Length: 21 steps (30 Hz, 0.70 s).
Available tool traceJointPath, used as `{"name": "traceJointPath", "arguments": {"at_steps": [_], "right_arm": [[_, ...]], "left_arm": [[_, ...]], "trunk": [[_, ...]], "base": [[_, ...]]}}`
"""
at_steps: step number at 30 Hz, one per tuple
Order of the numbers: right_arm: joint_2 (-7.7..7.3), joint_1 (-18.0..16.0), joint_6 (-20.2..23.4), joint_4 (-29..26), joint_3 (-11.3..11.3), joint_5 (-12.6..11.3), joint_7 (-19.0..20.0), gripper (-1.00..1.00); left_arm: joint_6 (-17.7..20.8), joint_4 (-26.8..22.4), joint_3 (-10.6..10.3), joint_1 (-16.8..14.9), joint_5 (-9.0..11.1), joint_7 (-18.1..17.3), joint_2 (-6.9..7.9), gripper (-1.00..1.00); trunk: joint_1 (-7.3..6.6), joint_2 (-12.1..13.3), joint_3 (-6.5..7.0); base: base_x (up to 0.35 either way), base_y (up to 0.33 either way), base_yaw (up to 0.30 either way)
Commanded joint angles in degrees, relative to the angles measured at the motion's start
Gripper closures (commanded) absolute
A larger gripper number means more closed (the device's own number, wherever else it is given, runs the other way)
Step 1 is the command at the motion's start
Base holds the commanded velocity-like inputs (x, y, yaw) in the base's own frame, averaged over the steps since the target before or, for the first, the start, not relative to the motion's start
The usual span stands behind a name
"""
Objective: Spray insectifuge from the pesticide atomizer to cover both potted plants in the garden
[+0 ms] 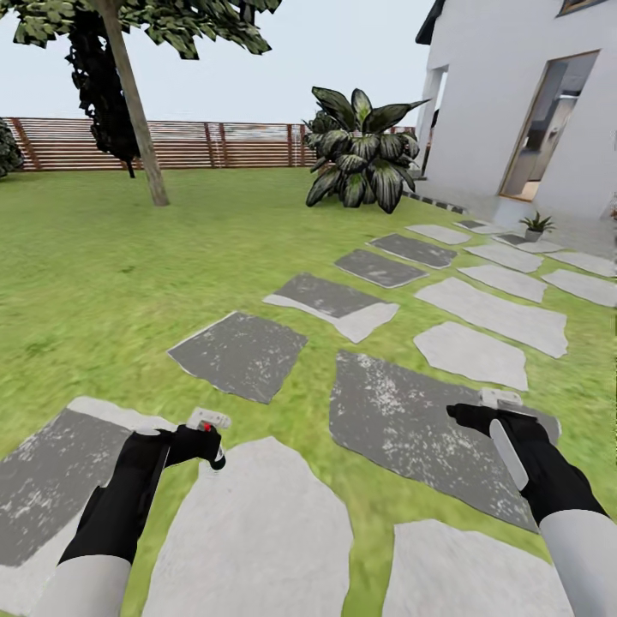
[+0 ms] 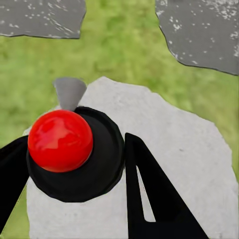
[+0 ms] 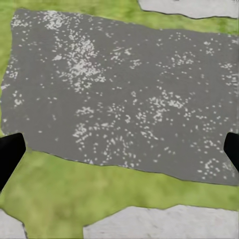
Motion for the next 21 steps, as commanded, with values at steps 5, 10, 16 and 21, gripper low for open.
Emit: {"name": "traceJointPath", "arguments": {"at_steps": [5, 10, 16, 21], "right_arm": [[0.05, -0.03, 0.25, -0.07, 0.06, -0.61, -0.49, -1.0], [0.06, -0.03, 0.25, -0.07, 0.06, -0.61, -0.49, -1.0], [0.06, -0.03, 0.29, -0.07, 0.06, -0.61, -0.49, -1.0], [0.06, -0.03, 0.28, -0.07, 0.06, -0.61, -0.49, -1.0]], "left_arm": [[0.13, -0.09, 0.19, -0.04, -0.52, -0.5, -0.07, 1.0], [0.13, -0.07, 0.19, -0.04, -0.53, -0.5, -0.07, 1.0], [0.13, -0.03, 0.19, -0.04, -0.52, -0.44, -0.07, 1.0], [0.13, -0.02, 0.19, -0.04, -0.52, -0.43, -0.07, 1.0]], "trunk": [[0.03, -0.02, -0.05], [0.03, -0.02, -0.05], [0.03, -0.02, -0.05], [0.03, -0.02, -0.05]], "base": [[0.346, 0.0, -0.235], [0.346, 0.0, -0.266], [0.346, 0.0, -0.269], [0.346, 0.0, -0.27]]}}
